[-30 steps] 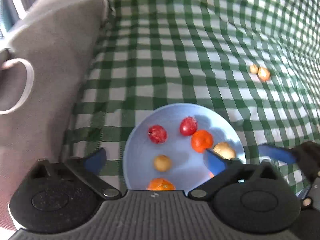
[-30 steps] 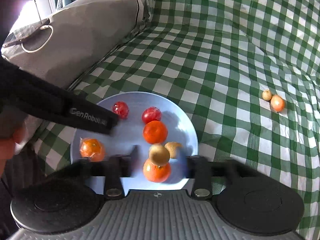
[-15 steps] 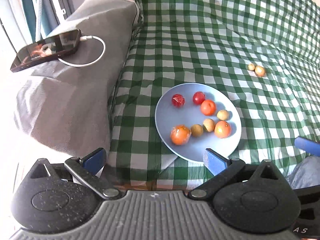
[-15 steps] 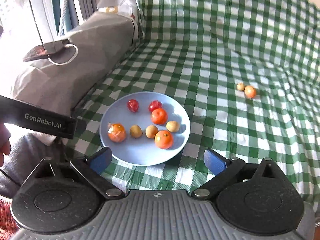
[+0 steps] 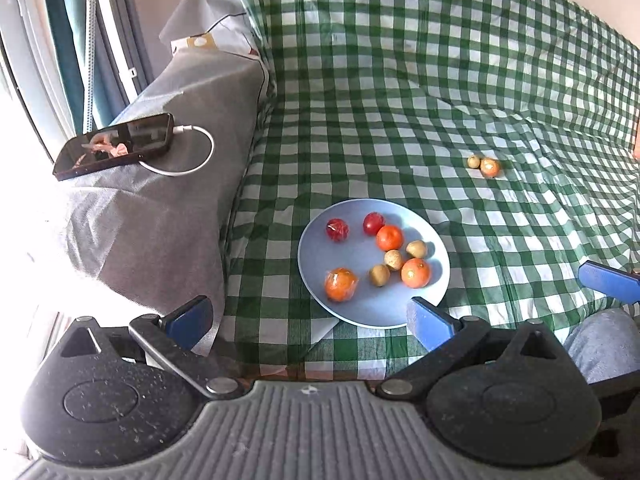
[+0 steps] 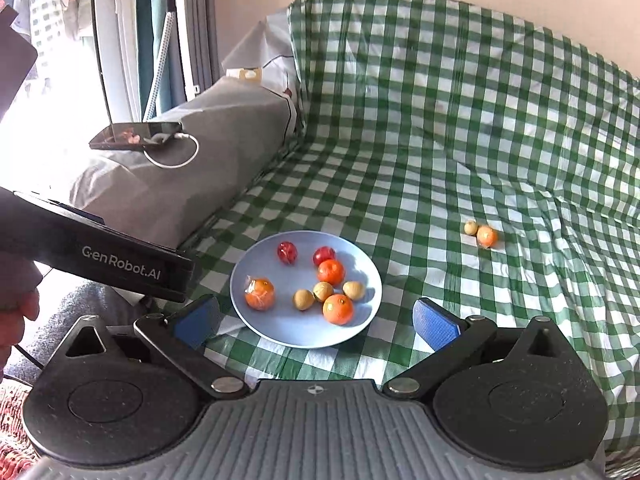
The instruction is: Organize fruits
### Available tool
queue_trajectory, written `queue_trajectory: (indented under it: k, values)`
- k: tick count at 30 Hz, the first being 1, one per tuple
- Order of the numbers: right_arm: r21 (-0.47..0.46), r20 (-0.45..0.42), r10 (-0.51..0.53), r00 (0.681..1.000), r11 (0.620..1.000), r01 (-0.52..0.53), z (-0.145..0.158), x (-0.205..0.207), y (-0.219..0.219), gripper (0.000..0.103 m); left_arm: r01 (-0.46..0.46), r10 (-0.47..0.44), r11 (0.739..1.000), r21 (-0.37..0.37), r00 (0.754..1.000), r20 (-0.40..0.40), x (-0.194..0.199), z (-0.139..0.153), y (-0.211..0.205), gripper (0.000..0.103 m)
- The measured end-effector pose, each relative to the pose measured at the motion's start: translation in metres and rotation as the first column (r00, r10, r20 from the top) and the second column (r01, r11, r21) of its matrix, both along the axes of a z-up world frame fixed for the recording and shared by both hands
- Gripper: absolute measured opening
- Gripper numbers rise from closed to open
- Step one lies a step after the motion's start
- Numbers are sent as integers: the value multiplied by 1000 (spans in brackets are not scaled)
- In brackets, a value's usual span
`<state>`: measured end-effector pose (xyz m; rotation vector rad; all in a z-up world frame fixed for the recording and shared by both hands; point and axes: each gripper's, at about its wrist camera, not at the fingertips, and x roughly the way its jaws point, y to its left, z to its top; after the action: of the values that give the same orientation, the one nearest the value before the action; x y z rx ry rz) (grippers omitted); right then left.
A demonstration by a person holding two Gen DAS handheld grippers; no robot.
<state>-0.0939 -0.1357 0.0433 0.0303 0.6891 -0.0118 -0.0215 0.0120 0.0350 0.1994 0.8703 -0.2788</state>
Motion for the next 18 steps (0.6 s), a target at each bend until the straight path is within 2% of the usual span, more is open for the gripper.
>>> queue_trajectory:
  k: [18]
  values:
    - [0,-13,9,1000,1000,-9,1,-4,4,102,6,-6,1000,11,1000,6,-2,0,2,103]
